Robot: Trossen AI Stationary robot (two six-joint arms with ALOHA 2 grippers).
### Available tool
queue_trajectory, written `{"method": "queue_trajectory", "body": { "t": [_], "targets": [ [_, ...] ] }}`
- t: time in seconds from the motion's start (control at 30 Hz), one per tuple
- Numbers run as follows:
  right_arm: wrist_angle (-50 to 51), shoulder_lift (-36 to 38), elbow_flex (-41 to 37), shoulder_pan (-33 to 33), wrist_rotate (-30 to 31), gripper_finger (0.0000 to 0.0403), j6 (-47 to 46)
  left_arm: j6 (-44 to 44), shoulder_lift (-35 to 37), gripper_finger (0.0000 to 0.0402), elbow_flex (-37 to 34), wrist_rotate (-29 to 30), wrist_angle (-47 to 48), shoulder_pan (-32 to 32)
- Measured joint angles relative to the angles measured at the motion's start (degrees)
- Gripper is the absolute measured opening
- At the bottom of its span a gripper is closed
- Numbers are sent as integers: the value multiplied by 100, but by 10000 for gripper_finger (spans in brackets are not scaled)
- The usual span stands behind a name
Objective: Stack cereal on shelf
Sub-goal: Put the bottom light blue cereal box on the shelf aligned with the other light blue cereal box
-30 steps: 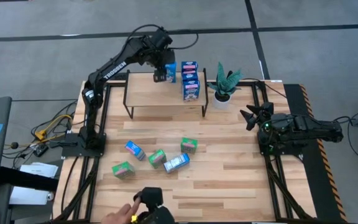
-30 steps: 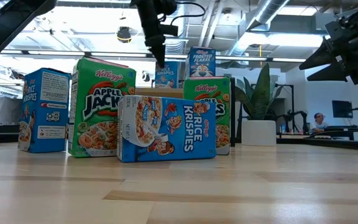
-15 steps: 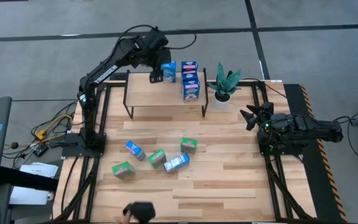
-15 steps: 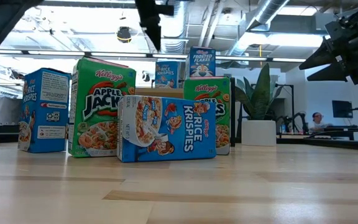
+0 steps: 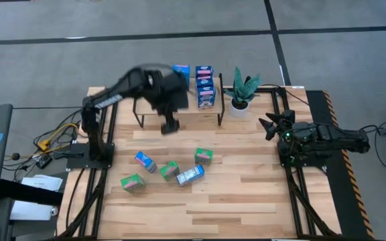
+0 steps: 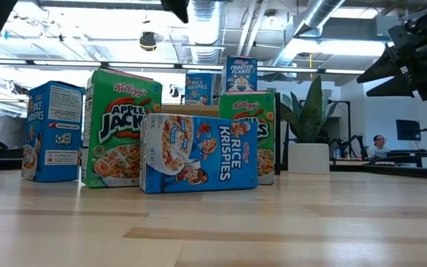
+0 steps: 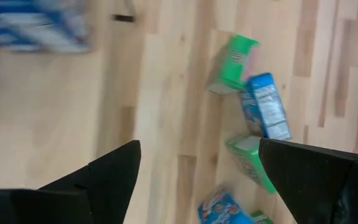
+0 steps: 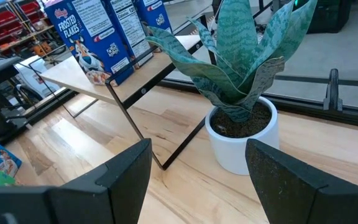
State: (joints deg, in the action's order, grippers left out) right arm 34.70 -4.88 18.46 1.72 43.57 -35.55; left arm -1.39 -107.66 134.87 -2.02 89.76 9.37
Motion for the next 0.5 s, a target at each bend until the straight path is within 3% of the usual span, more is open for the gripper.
{"method": "queue_trajectory", "body": {
  "t": [0.23, 0.5],
  "targets": [
    [0, 2, 0, 1, -14, 286, -2, 675, -128, 316, -400, 935, -869, -1263],
    [-1, 1, 0, 6, -88, 286, -7, 1329, -112, 316, -2188, 1111, -2249, -1725]
  ]
}}
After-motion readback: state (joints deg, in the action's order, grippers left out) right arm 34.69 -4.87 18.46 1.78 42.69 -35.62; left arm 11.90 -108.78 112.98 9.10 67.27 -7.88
